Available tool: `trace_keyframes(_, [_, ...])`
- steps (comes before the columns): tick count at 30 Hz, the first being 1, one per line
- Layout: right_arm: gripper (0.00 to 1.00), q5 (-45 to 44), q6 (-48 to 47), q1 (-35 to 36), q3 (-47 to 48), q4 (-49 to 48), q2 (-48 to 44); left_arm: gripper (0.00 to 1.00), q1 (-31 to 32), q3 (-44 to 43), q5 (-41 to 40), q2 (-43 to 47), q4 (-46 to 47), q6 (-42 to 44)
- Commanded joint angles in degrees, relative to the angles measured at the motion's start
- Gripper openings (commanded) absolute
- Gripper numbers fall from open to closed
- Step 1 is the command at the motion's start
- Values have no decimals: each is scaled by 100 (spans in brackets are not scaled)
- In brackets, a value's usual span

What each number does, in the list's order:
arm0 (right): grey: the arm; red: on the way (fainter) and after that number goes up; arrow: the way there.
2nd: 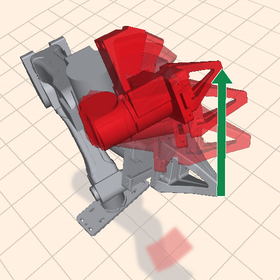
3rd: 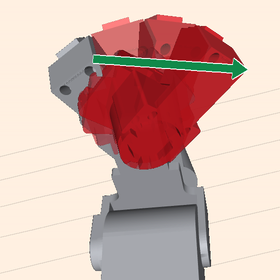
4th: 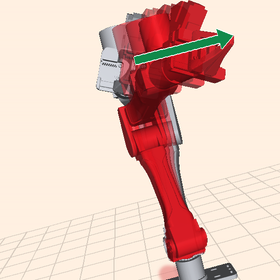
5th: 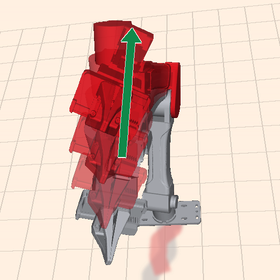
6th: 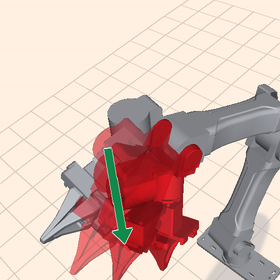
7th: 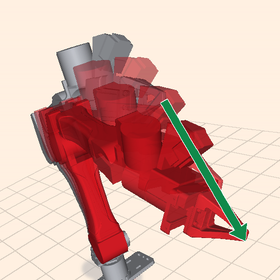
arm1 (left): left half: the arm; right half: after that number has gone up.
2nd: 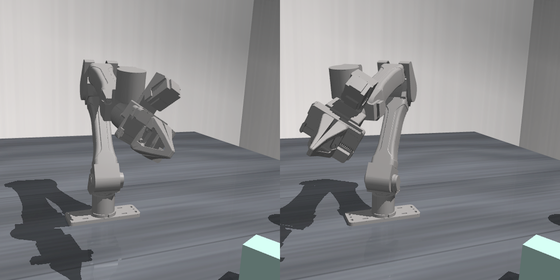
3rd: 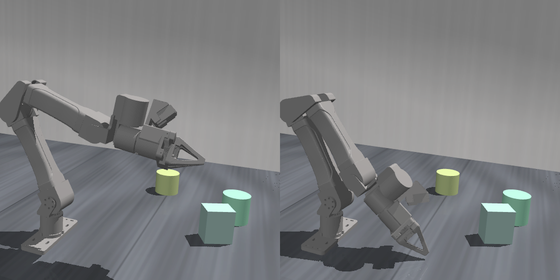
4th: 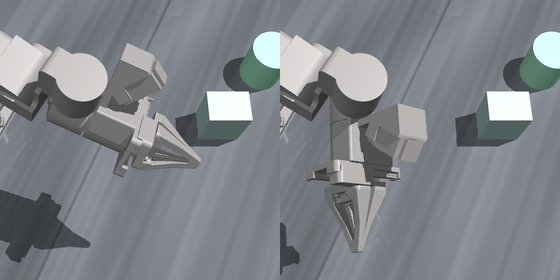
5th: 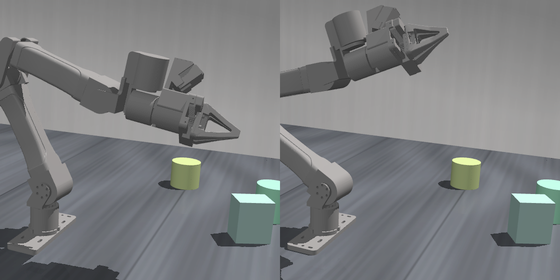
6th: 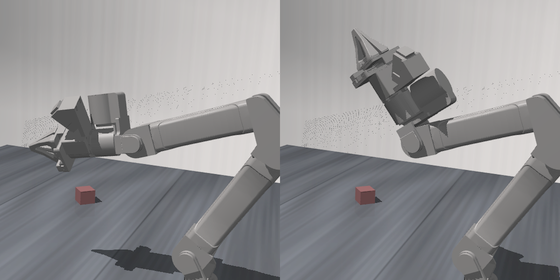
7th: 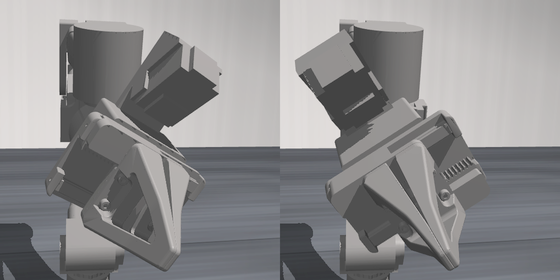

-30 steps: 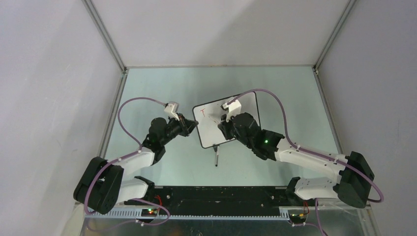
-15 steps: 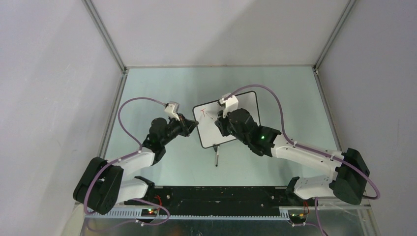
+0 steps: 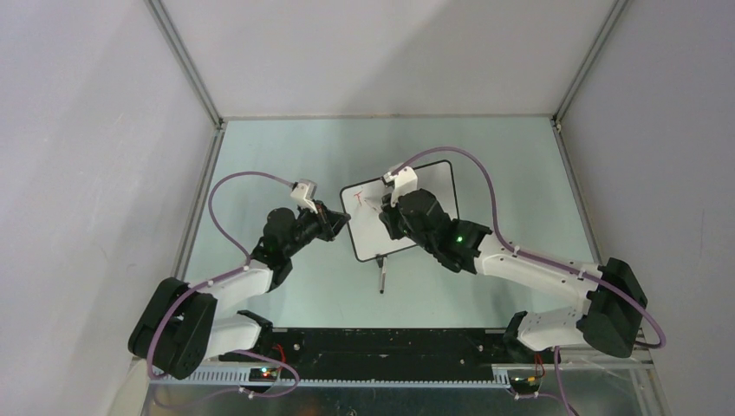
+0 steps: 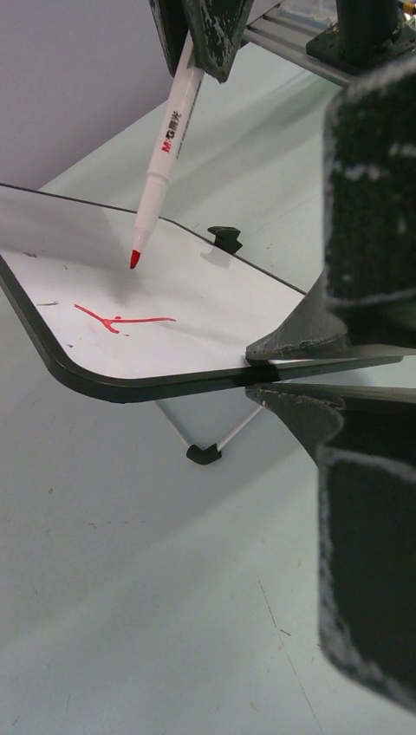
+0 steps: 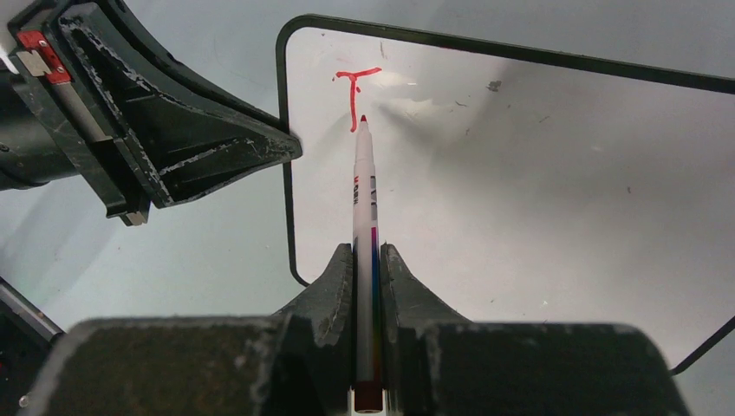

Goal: Write a sentence on the whiteboard

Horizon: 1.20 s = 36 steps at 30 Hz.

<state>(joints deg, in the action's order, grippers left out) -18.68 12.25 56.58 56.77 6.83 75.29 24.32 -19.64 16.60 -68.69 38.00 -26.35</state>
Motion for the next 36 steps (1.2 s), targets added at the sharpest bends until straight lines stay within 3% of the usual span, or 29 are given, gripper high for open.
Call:
trace_keyframes(1, [0,-77,121,30,512,239,-132,14,75,-261,-55,120,-15,261])
trace_keyframes(8, [0,256,513,-141,1615,1719,133,14,80,-251,-46,137,-12,255])
trace_keyframes(16, [0,359,829,-223,2154,2642,240,14,98,-250,-52,156,-12,262])
trace_keyframes(25, [0,339,1217,-271,3527,4264,1189,14,110,-245,-44,176,-22,270])
trace_keyframes(36, [0,326,1292,-171,3607,4155,1149,14,135,-260,-38,174,-29,265])
